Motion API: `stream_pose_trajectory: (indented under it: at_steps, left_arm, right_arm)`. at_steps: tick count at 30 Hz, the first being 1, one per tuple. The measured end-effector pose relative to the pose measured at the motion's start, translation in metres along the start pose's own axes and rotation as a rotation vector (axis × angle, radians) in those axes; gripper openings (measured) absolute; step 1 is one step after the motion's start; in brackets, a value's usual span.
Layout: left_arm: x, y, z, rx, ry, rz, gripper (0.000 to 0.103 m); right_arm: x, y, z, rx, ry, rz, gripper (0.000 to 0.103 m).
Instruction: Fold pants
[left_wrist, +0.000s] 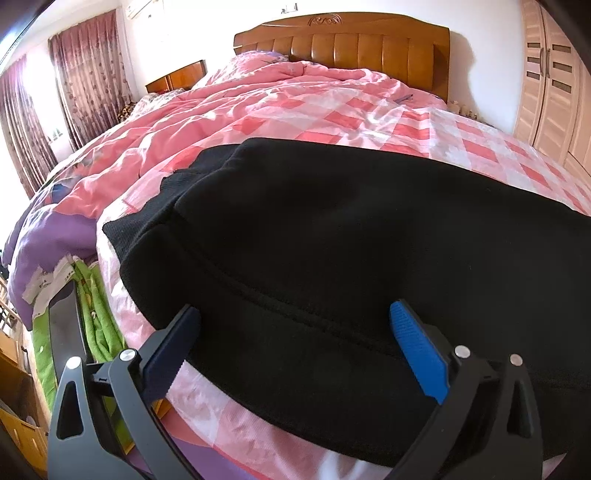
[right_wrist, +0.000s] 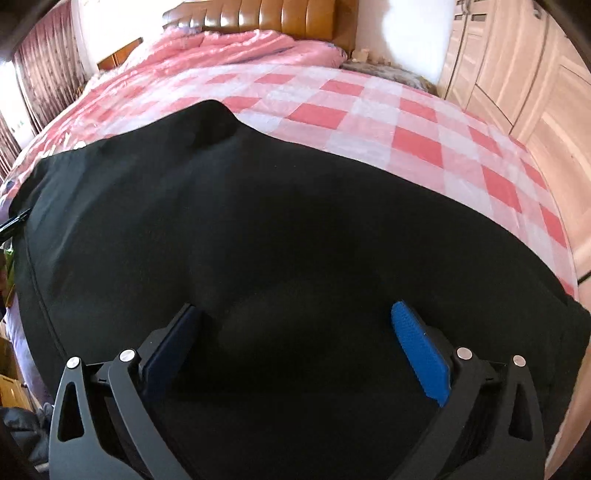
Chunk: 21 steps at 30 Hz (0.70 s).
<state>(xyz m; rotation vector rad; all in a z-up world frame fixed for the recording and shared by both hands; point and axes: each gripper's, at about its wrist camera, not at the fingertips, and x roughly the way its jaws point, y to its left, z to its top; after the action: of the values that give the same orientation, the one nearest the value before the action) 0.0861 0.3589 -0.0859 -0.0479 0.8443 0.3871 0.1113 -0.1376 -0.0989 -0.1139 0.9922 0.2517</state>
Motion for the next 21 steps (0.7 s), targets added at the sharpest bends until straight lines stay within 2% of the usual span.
stream_pose_trajectory:
  at_steps: [10,12,15,18,20,21]
  left_arm:
    - [0.011,-0.012,0.016,0.030,0.006,0.013,0.102]
    - [0.001,-0.015,0.018,0.042,-0.008,0.059,0.101]
    - [-0.039,-0.030,0.019,0.072,-0.101,0.169,0.100]
    - [-0.084,-0.068,0.025,0.177,-0.201,0.108,0.101]
    - [-0.102,-0.107,0.029,0.261,-0.223,0.012,0.101]
    - [-0.109,-0.134,0.030,0.315,-0.217,-0.062,0.101]
  right_arm:
    - [0.003,-0.008,0.007,0.022,-0.038,-0.017,0.099]
    - [0.001,-0.005,0.008,0.016,-0.044,-0.022,0.098]
    - [-0.010,-0.001,0.002,0.011,-0.079,-0.094,0.098]
    - [-0.026,-0.004,-0.004,0.024,-0.122,-0.151,0.098]
    - [-0.036,-0.007,-0.006,0.036,-0.144,-0.170,0.098]
    - [-0.040,-0.009,-0.007,0.044,-0.150,-0.169,0.098]
